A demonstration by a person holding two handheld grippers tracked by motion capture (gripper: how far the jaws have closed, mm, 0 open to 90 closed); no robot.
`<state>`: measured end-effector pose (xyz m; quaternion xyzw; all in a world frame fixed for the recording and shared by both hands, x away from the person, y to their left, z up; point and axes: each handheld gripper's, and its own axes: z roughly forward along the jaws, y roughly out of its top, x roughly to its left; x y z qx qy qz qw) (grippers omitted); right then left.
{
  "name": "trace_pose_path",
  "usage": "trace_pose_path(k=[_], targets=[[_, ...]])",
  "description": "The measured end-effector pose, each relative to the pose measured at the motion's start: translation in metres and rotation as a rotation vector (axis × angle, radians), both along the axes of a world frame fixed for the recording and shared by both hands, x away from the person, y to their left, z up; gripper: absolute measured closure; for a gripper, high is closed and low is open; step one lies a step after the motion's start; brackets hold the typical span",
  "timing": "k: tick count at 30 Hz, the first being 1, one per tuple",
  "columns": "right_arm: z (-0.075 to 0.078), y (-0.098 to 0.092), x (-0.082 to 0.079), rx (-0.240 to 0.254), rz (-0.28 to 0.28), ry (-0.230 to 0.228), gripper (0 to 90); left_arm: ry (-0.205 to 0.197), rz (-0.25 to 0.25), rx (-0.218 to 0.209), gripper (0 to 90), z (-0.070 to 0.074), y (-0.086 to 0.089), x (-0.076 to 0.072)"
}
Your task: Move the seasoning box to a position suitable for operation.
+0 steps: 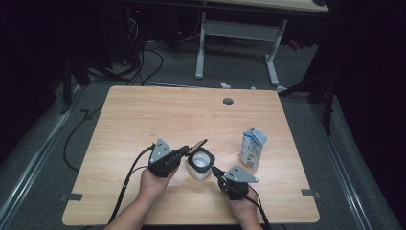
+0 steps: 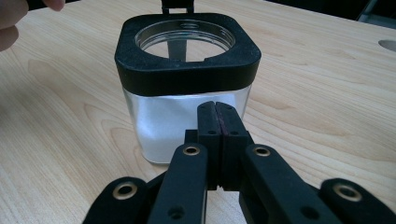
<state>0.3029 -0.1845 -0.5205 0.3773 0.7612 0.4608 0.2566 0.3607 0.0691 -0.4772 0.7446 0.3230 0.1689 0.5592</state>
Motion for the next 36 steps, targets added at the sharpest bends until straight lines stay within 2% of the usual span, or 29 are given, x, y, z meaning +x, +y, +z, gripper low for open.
trace_pose_path(k=[5, 8, 13, 16, 21, 26, 33, 36], targets=[[0.000, 0.000, 0.000, -0.002, 0.000, 0.001, 89.3, -0.002, 0.013, -0.004, 90.0, -0.003, 0.002, -0.003], [0.000, -0.001, -0.001, -0.002, 0.000, 0.000, 89.3, 0.007, 0.027, 0.017, 90.0, -0.008, 0.008, -0.002], [0.000, -0.002, -0.002, -0.002, -0.004, 0.000, 89.2, 0.063, 0.050, 0.055, 90.0, -0.027, 0.013, 0.002], [0.000, -0.003, -0.003, -0.003, -0.007, 0.001, 89.2, 0.100, 0.042, 0.067, 90.0, -0.037, 0.011, 0.005], [0.000, -0.004, -0.003, -0.003, -0.007, 0.003, 89.2, 0.103, 0.053, 0.068, 90.0, -0.041, 0.006, 0.010], [0.000, -0.005, -0.003, -0.004, -0.008, -0.001, 89.2, 0.109, 0.037, 0.080, 90.0, -0.043, 0.001, 0.014], [0.001, -0.007, -0.005, -0.004, -0.013, 0.000, 89.2, 0.096, 0.041, 0.081, 90.0, -0.040, -0.006, 0.024], [0.001, -0.008, -0.005, -0.004, -0.017, -0.002, 89.2, 0.097, 0.027, 0.092, 90.0, -0.039, -0.011, 0.031]])
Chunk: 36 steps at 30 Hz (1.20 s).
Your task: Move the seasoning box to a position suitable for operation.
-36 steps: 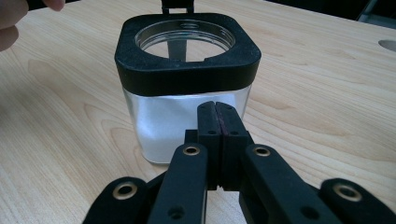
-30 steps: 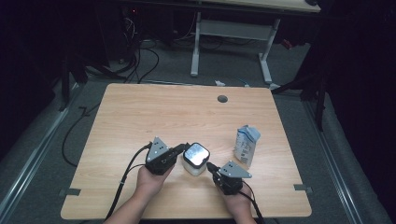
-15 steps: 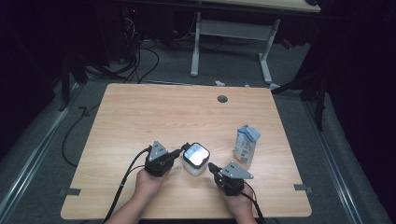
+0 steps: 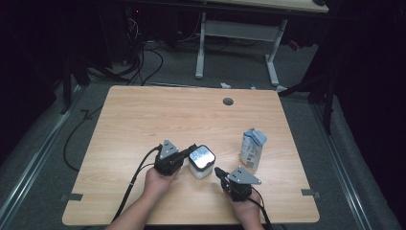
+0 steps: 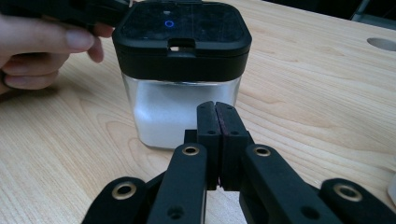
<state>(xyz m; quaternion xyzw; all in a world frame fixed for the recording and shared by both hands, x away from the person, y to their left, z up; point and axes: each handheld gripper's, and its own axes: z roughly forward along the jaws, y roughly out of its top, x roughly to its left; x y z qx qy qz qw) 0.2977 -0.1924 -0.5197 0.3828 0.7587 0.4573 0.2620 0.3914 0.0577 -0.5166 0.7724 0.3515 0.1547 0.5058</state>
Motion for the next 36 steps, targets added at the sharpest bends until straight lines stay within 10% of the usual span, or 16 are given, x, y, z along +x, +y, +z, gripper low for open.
trace_pose_path(k=[8, 24, 36], targets=[[0.001, -0.002, 0.000, 0.003, -0.005, 0.001, 89.2, -0.007, -0.007, 0.006, 90.0, 0.001, -0.002, 0.012], [-0.002, -0.007, 0.027, -0.021, -0.081, 0.035, 89.5, -0.057, 0.162, 0.122, 47.8, -0.002, 0.105, -0.045], [-0.003, 0.001, 0.033, -0.024, -0.058, 0.045, 89.8, -0.045, 0.192, 0.075, 46.7, -0.003, 0.119, -0.047]])
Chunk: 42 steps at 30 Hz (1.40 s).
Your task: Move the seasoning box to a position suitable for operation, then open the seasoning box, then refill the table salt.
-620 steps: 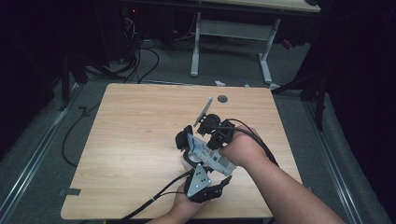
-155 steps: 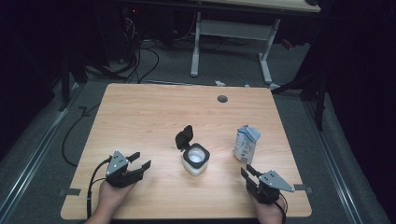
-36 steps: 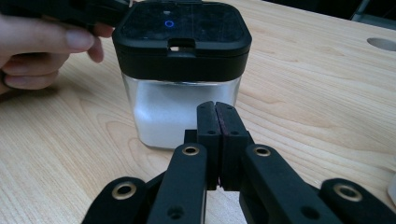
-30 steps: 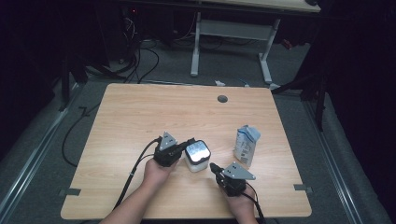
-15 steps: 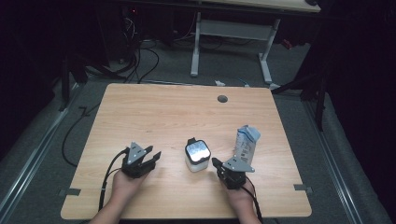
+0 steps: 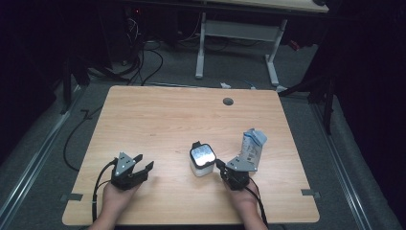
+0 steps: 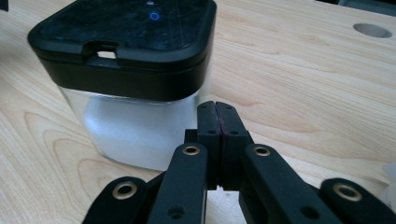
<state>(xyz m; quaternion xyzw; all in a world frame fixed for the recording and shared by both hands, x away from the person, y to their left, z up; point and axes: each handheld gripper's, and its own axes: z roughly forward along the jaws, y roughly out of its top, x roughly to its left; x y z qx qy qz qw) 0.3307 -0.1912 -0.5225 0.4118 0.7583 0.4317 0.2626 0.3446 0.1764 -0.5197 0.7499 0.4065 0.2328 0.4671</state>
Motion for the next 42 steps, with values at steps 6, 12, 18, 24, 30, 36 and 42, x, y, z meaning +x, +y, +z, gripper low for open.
trace_pose_path(k=[6, 12, 18, 24, 30, 36, 42], targets=[[0.000, 0.000, -0.004, 0.009, 0.012, 0.000, 89.8, 0.000, 0.005, -0.002, 46.7, 0.000, 0.001, 0.001], [0.002, 0.006, -0.013, 0.006, 0.037, 0.000, 89.8, 0.003, 0.004, -0.009, 46.7, 0.001, 0.001, 0.002], [0.002, 0.016, -0.019, 0.000, 0.071, -0.004, 89.5, 0.003, 0.007, -0.014, 46.7, 0.002, 0.003, 0.003], [0.006, 0.009, -0.020, 0.005, 0.050, -0.018, 87.4, 0.010, 0.005, -0.002, 46.7, 0.001, 0.004, 0.004], [0.009, -0.007, -0.021, 0.006, 0.013, -0.032, 84.3, 0.013, 0.004, 0.007, 46.0, 0.000, 0.006, 0.004], [0.008, -0.026, -0.024, 0.004, -0.017, -0.024, 79.0, 0.020, 0.010, 0.019, 42.9, 0.001, 0.019, 0.003], [0.007, -0.045, -0.027, 0.012, -0.034, -0.009, 68.7, 0.044, 0.036, 0.006, 40.1, -0.001, 0.040, -0.003]])
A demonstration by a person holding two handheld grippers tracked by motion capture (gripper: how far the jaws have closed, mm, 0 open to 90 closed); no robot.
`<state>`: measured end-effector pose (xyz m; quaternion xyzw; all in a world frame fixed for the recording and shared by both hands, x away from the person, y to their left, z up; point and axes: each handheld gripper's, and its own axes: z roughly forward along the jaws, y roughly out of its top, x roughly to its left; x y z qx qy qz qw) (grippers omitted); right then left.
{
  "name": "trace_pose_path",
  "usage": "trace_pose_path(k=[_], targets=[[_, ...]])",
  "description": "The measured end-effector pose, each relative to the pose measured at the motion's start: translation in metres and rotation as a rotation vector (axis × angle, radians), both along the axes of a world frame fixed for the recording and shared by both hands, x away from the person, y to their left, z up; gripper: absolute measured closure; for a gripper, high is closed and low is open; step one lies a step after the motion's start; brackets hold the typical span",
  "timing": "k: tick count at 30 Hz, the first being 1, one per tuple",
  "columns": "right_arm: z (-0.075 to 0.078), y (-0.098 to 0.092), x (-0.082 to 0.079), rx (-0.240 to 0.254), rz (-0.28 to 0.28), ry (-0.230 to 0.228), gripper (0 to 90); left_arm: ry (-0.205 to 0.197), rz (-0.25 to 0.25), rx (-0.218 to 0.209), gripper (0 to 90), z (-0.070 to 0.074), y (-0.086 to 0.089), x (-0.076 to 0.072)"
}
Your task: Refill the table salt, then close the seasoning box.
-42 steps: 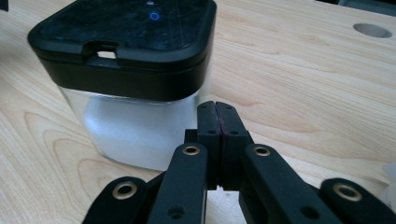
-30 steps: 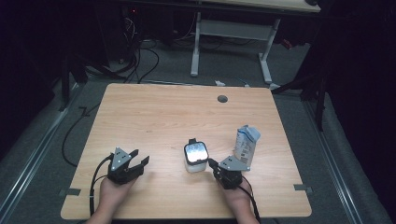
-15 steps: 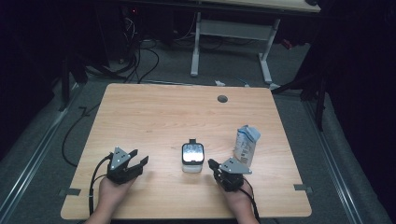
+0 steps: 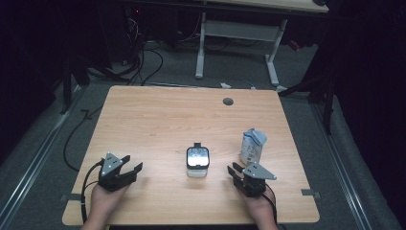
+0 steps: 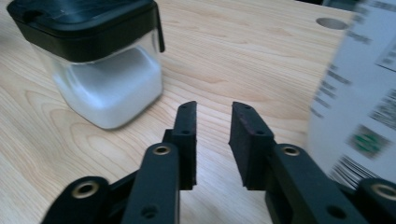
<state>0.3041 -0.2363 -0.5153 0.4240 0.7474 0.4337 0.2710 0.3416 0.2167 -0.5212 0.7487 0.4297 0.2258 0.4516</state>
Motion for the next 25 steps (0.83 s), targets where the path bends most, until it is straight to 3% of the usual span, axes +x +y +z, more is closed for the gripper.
trace_pose_path(k=[8, 14, 25], targets=[[0.002, -0.022, -0.020, -0.006, -0.016, -0.018, 63.6, 0.025, 0.005, 0.036, 37.9, -0.006, 0.015, -0.013], [0.002, -0.038, -0.028, 0.012, -0.053, -0.013, 62.7, 0.023, 0.003, 0.034, 37.6, -0.005, 0.018, -0.018], [0.000, -0.032, -0.028, -0.004, -0.043, -0.012, 61.2, 0.019, -0.011, 0.029, 37.0, -0.005, 0.015, -0.016]])
